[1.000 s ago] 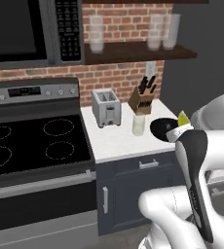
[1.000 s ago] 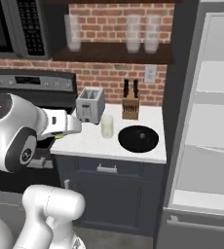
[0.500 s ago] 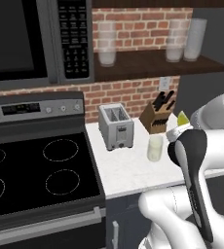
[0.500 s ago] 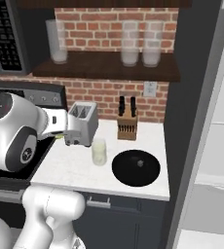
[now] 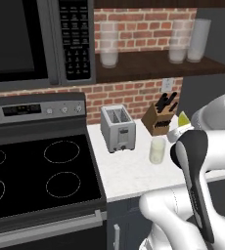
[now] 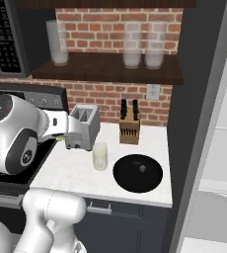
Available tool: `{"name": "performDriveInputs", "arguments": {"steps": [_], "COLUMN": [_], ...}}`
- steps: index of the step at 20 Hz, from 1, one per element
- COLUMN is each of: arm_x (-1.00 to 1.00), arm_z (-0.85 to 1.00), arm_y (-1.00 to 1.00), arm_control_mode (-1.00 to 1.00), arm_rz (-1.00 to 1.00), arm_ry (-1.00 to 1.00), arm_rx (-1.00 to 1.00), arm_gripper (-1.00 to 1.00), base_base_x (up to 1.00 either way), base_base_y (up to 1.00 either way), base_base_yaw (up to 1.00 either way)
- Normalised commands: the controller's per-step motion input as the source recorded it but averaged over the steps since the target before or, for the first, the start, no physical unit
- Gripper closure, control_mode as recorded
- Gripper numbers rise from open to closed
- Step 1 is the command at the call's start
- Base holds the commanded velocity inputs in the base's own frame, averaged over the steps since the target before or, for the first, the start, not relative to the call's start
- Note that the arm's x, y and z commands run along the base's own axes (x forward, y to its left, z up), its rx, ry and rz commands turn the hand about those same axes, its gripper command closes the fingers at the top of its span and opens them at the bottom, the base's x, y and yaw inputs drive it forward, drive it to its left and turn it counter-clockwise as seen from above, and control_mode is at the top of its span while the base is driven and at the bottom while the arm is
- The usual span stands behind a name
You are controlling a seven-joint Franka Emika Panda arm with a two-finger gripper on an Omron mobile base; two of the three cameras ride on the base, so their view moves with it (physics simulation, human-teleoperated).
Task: Grab a lemon wedge from the fridge and one ice cube from the ice bowl, and put them in the glass of lemonade.
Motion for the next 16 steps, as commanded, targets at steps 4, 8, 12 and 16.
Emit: {"name": "performDriveInputs", "arguments": {"steps": [4, 8, 12, 16], "arm_x": [0.00, 0.07, 0.10, 0.17], "arm_z": [0.00, 0.00, 0.00, -0.03], "arm_y": [0.00, 0.00, 0.00, 0.00], "arm_control_mode": [1.00, -1.00, -1.00, -1.00], "arm_rz": [0.00, 0.00, 0.00, 0.00], "arm_ry": [0.00, 0.00, 0.00, 0.00], "arm_rx": [0.00, 0.00, 0.00, 0.00], "arm_gripper": [1.00, 1.00, 1.00, 1.00], "base_base_x": [0.37, 0.11, 0.00, 0.00], "base_base_y": [0.00, 0.00, 0.00, 0.00], "base_base_yaw": [0.00, 0.00, 0.00, 0.00]}}
